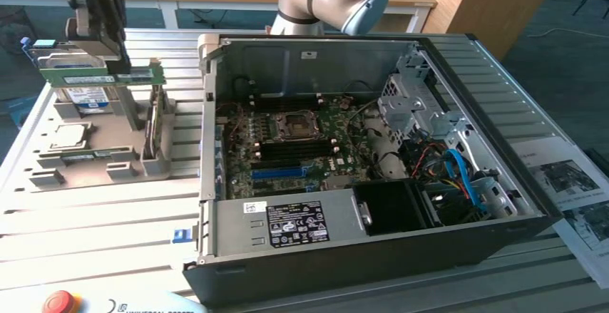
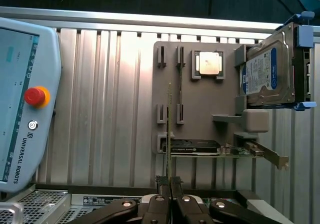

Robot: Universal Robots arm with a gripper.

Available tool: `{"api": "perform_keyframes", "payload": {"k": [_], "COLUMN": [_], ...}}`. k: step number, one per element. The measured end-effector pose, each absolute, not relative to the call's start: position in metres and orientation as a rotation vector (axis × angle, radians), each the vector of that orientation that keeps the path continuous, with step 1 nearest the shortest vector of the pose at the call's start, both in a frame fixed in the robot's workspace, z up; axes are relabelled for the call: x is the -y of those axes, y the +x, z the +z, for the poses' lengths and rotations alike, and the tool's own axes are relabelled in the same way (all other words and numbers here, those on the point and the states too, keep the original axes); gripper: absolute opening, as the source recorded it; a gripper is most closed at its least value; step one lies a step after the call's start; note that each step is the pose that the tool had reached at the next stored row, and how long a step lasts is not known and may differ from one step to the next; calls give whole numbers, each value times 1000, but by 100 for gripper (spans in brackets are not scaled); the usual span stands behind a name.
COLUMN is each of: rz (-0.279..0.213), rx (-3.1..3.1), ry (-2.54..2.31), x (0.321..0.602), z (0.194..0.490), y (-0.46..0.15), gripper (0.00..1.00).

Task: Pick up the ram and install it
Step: 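Pick up the ram and move it above insertion slot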

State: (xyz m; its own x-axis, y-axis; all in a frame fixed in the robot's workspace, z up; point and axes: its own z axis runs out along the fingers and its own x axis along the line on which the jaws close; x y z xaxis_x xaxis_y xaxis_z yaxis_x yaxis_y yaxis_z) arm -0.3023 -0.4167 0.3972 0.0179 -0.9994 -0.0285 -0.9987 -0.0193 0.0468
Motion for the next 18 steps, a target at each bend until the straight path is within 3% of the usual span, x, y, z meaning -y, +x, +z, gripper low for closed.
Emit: {"api": "perform_keyframes", "payload": {"k": [18], "rz": [-84], "rx": [2190], "ry": [2231], "x": [417], "z": [397], "y": [-250], "gripper": [12]}}
